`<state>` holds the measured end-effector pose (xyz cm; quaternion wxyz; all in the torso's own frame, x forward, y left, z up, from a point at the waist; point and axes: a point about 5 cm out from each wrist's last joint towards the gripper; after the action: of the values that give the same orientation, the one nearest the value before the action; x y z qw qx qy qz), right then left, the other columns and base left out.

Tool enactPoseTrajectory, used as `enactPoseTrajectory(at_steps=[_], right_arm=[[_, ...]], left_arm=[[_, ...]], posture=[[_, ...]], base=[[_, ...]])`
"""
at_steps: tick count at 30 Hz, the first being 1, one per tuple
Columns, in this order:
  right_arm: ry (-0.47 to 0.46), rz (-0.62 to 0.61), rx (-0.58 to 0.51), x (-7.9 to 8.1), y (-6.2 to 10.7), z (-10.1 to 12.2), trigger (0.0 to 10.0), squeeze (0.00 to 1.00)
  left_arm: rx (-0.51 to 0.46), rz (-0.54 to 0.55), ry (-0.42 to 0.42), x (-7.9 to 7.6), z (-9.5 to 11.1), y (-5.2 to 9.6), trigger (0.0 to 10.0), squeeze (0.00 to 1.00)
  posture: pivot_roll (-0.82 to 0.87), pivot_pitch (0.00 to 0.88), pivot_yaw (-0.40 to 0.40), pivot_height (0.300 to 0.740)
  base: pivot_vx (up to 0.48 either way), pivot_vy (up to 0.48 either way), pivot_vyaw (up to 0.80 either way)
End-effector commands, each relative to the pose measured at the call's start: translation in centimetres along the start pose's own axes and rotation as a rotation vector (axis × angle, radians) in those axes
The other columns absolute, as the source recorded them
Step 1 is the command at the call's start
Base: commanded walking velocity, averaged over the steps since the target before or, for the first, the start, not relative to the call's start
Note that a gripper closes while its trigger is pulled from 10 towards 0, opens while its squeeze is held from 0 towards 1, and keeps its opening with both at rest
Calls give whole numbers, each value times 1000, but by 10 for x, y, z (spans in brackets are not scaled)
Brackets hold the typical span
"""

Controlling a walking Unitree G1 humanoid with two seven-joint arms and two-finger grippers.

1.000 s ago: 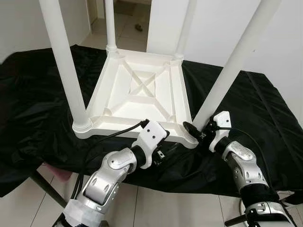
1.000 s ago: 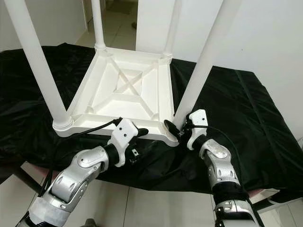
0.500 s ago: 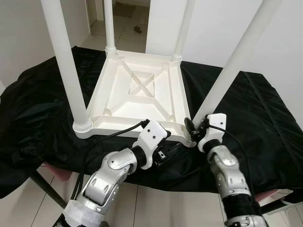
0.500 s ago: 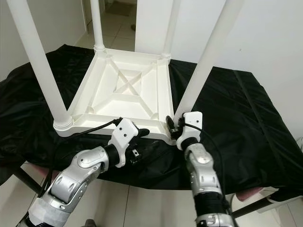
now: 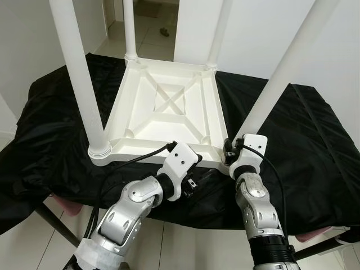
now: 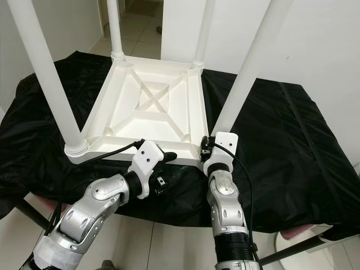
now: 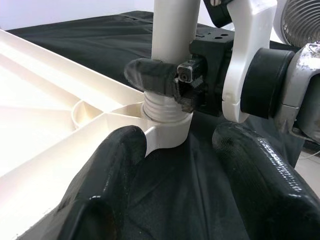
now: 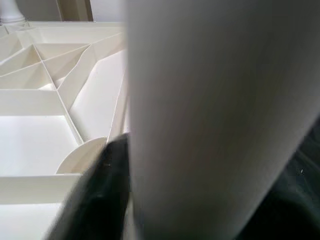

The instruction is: Building children table

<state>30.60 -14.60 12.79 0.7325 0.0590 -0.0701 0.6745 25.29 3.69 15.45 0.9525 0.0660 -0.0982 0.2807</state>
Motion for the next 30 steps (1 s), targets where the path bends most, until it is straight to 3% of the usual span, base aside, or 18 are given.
enactPoseTrajectory(at_steps=[1, 11, 21, 22, 30], right_arm=[[-5, -11, 11, -5, 1, 1, 10000, 1000], [-15, 68, -2, -2, -1, 9, 10000, 1000], [44, 224, -20, -8, -5, 20, 10000, 1000], [67, 282, -24, -9, -6, 25, 10000, 0], [98, 381, -53, -5, 2, 34, 10000, 0]], left_arm=[[7, -10, 9, -2, -1, 1, 10000, 0], [8, 4, 12, 0, 0, 2, 10000, 0], [8, 10, 8, 2, 2, 3, 10000, 0], [6, 9, 6, 2, 3, 4, 10000, 0], [-7, 24, 0, 4, 10, 6, 10000, 0]], posture=[[26, 0, -64, 740], [41, 0, -63, 740], [37, 0, -55, 740], [37, 12, -51, 740], [37, 67, -33, 740]], base=[[0, 0, 0], [0, 0, 0], [0, 0, 0], [0, 0, 0], [0, 0, 0]])
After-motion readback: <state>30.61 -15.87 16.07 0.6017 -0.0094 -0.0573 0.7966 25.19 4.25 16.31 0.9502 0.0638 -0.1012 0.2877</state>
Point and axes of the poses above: a point about 5 cm out from each wrist's last joint towards the gripper, its own y axis pointing back from the gripper into the wrist, its own z axis along the axis of the wrist's last joint, x = y × z, and after that the axes turned 8 degrees about -y, right-handed
